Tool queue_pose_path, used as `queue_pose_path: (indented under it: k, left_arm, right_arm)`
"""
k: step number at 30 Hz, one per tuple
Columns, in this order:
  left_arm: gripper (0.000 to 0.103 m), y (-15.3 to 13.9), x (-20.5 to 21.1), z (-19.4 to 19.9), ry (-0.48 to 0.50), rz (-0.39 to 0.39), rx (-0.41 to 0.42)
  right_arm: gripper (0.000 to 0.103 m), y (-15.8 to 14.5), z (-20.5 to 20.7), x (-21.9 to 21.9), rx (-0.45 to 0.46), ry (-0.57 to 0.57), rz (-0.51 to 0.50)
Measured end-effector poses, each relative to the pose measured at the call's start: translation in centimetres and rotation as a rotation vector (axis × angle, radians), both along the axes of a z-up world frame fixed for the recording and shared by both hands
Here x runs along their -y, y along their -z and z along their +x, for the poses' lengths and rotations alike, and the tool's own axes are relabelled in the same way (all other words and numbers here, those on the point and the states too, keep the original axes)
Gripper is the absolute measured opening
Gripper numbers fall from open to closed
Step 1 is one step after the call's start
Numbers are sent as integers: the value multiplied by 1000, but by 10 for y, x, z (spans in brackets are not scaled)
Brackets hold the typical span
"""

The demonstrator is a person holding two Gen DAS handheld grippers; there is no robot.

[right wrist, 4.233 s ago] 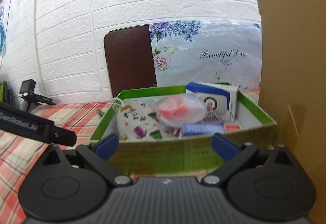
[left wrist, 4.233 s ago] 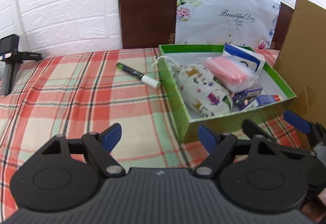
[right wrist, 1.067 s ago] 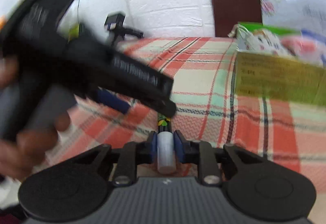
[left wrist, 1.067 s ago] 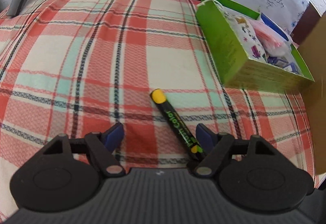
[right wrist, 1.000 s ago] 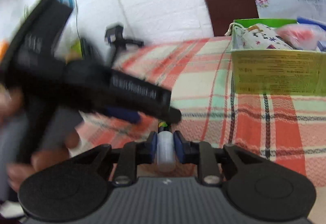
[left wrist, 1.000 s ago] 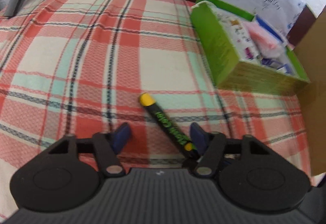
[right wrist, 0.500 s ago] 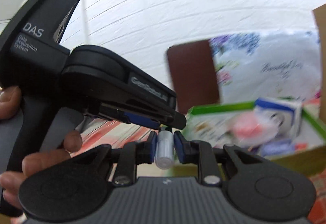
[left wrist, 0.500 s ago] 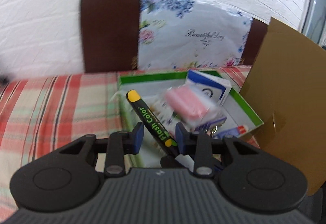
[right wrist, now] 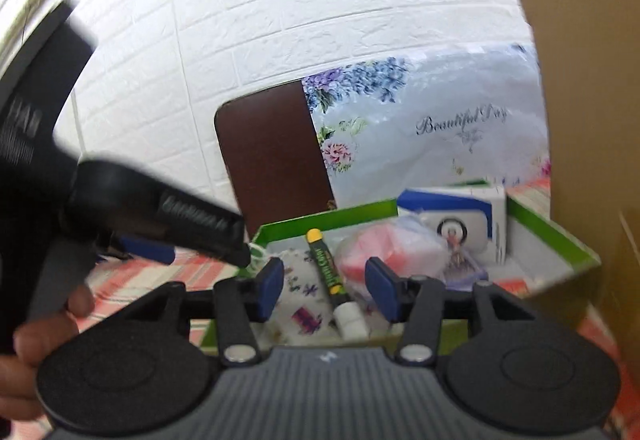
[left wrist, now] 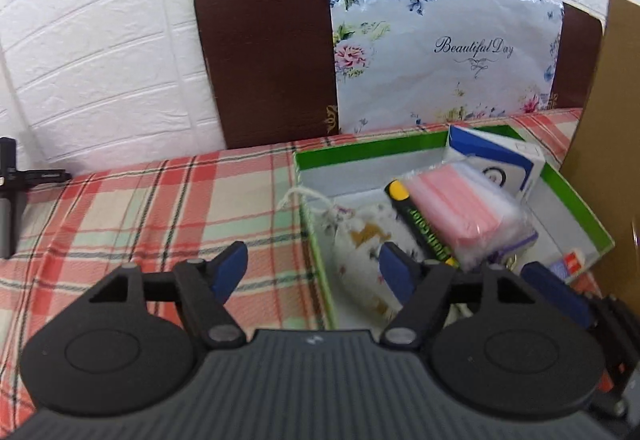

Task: Organize objects
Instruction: 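Lower the marker into the green box and open the right gripper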

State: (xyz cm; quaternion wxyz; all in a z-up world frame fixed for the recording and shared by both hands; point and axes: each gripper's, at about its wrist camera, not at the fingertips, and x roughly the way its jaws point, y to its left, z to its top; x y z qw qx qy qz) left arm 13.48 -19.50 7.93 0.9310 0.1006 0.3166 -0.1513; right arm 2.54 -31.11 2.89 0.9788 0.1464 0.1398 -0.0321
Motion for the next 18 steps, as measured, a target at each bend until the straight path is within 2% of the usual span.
queue_pose_path:
  k: [2,4,7,11,14,16,18]
  left_arm:
    - [76,1,-7,-15,-8,22,-5]
    - [81,3,-14,-28,-9,34,-13]
    - [83,5,-24,-49,-7,42,0]
    - [86,5,-36,-71,1,42,18]
    - [93,4,-43,-85,3,39,27]
    - [97,3,-47,-94,9,35,31]
    - [99,4,-52,-101,12,34,24]
  right_arm:
    - [48,-2,-15,3,-15,5,31]
    - [52,-6,-27,4,-29,15,40]
    - [59,-10,-44,7,-43,24,43]
    - [79,-15,-68,8,-61,46,73]
    - [80,-20,-81,7,-69,46,96]
    - [87,-25,-88,4,-72,45,108]
    - [101,-29,-94,2,-77,41,116]
